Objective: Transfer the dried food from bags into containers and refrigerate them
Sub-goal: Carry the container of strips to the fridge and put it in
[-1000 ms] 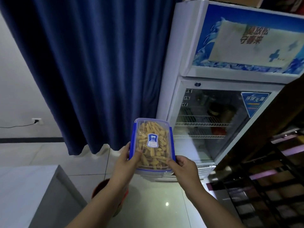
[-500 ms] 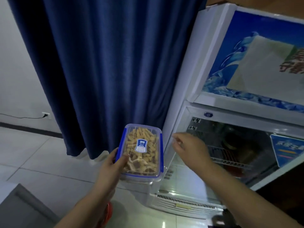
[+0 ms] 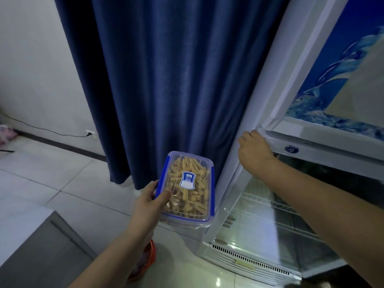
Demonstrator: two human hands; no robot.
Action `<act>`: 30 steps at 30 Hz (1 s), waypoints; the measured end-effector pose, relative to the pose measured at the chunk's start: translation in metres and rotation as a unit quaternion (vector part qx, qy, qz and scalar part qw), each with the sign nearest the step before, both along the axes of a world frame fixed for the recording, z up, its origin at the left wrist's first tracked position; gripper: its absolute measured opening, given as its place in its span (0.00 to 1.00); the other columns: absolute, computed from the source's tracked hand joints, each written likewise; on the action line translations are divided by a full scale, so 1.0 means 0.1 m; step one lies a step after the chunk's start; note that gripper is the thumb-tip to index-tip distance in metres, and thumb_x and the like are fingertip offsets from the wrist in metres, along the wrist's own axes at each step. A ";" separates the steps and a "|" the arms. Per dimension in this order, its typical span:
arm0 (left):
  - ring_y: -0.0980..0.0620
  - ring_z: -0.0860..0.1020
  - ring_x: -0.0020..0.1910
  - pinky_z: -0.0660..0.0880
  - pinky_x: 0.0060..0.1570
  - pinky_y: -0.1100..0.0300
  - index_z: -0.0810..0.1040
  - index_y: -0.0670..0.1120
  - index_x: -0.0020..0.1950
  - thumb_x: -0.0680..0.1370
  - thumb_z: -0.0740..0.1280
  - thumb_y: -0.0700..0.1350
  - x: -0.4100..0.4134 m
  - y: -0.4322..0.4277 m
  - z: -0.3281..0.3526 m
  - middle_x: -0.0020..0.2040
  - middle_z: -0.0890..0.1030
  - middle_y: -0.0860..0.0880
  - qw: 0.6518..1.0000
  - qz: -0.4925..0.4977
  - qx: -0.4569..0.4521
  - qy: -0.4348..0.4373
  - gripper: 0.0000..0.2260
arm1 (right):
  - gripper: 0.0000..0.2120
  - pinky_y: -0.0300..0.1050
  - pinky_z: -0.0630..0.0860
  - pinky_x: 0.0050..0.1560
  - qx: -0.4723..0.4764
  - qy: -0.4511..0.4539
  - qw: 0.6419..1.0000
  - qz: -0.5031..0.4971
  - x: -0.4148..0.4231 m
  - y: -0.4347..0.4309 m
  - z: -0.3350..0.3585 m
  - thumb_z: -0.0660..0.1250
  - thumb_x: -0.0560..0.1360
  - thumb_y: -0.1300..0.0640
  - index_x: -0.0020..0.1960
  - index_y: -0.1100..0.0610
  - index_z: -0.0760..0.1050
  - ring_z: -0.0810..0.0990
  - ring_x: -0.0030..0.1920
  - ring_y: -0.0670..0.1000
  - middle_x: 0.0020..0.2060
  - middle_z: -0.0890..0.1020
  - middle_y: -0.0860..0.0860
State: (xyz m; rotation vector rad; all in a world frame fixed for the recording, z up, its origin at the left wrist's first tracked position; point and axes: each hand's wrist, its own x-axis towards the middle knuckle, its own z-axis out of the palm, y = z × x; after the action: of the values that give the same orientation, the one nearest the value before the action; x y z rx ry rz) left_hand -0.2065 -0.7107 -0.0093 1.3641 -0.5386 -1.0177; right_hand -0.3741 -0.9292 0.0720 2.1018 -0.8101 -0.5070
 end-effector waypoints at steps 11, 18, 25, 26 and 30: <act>0.48 0.84 0.44 0.80 0.43 0.54 0.73 0.54 0.56 0.77 0.66 0.44 0.34 0.30 -0.11 0.47 0.84 0.48 0.997 -0.069 0.022 -0.008 0.09 | 0.13 0.47 0.60 0.41 -0.009 -0.118 0.993 0.005 -0.09 0.80 -0.09 0.76 0.46 0.67 0.22 0.58 0.73 0.74 0.31 0.54 0.24 0.74 0.53; 0.47 0.82 0.45 0.78 0.42 0.52 0.75 0.52 0.55 0.78 0.64 0.44 0.08 0.35 -0.20 0.47 0.83 0.48 0.989 -0.147 0.013 -0.002 0.07 | 0.08 0.47 0.71 0.39 -0.044 -0.179 0.982 0.028 -0.60 1.90 -0.13 0.63 0.57 0.69 0.26 0.57 0.74 0.74 0.32 0.55 0.26 0.74 0.52; 0.47 0.82 0.45 0.78 0.47 0.50 0.77 0.54 0.49 0.77 0.66 0.42 -0.54 0.38 -0.22 0.46 0.83 0.49 0.965 -0.260 0.009 0.020 0.06 | 0.06 0.47 0.64 0.40 -0.113 -0.251 0.961 -0.026 -1.24 2.81 -0.17 0.66 0.65 0.65 0.32 0.56 0.73 0.72 0.35 0.54 0.29 0.75 0.52; 0.47 0.82 0.44 0.78 0.47 0.50 0.78 0.53 0.49 0.77 0.66 0.42 -0.64 0.40 -0.21 0.45 0.83 0.50 0.962 -0.273 0.009 0.022 0.06 | 0.04 0.48 0.65 0.42 -0.133 -0.262 0.955 -0.051 -1.34 2.93 -0.14 0.67 0.66 0.64 0.35 0.56 0.75 0.74 0.38 0.55 0.32 0.77 0.53; 0.47 0.82 0.44 0.78 0.43 0.52 0.79 0.51 0.51 0.77 0.66 0.42 -0.98 0.48 -0.19 0.45 0.84 0.48 0.945 -0.327 0.008 0.019 0.06 | 0.14 0.54 0.69 0.51 -0.213 -0.337 0.884 -0.243 -1.80 3.36 -0.06 0.71 0.68 0.55 0.53 0.56 0.79 0.75 0.53 0.59 0.52 0.80 0.56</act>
State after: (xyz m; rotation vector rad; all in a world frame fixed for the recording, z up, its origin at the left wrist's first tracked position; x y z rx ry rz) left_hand -0.3041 -0.6632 -0.0278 1.1930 -0.9918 -1.5783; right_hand -0.5538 -0.5928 0.0663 1.6348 -1.7001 0.1866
